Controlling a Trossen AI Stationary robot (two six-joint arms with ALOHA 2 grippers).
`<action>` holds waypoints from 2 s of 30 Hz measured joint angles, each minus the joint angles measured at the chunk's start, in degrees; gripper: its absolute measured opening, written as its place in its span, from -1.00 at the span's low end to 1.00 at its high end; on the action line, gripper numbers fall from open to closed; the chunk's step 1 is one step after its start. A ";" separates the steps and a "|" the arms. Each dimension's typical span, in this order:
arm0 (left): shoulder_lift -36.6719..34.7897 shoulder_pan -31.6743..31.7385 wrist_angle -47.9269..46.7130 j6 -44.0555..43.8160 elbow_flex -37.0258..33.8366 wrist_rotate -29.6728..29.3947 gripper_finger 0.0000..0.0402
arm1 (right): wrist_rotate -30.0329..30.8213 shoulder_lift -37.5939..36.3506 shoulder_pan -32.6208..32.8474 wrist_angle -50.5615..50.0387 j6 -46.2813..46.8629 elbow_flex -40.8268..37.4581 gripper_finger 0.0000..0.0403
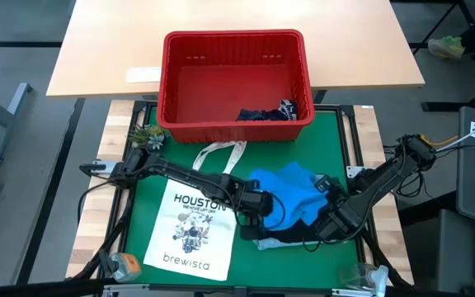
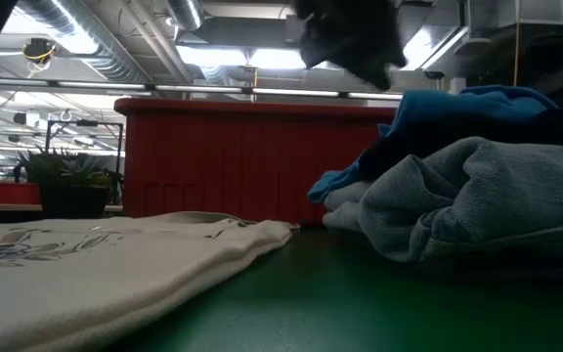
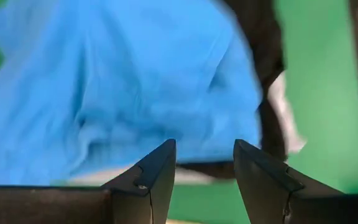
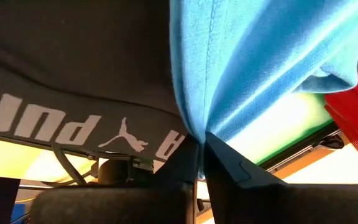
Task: Fold Laundry from Bin
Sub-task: Fold the blue short
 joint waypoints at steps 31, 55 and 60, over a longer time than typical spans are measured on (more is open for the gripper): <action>5.79 -0.23 4.52 -1.14 0.04 -0.16 -0.23 | -2.50 0.00 0.00 -0.05 -0.04 0.00 -0.22; 5.79 -0.86 6.41 -1.14 0.04 -0.30 -0.23 | -7.10 2.24 0.11 22.43 5.83 7.10 -0.15; 5.79 -0.84 6.40 -1.14 0.02 -0.30 -0.23 | -4.47 5.12 0.09 21.33 2.41 7.10 -0.15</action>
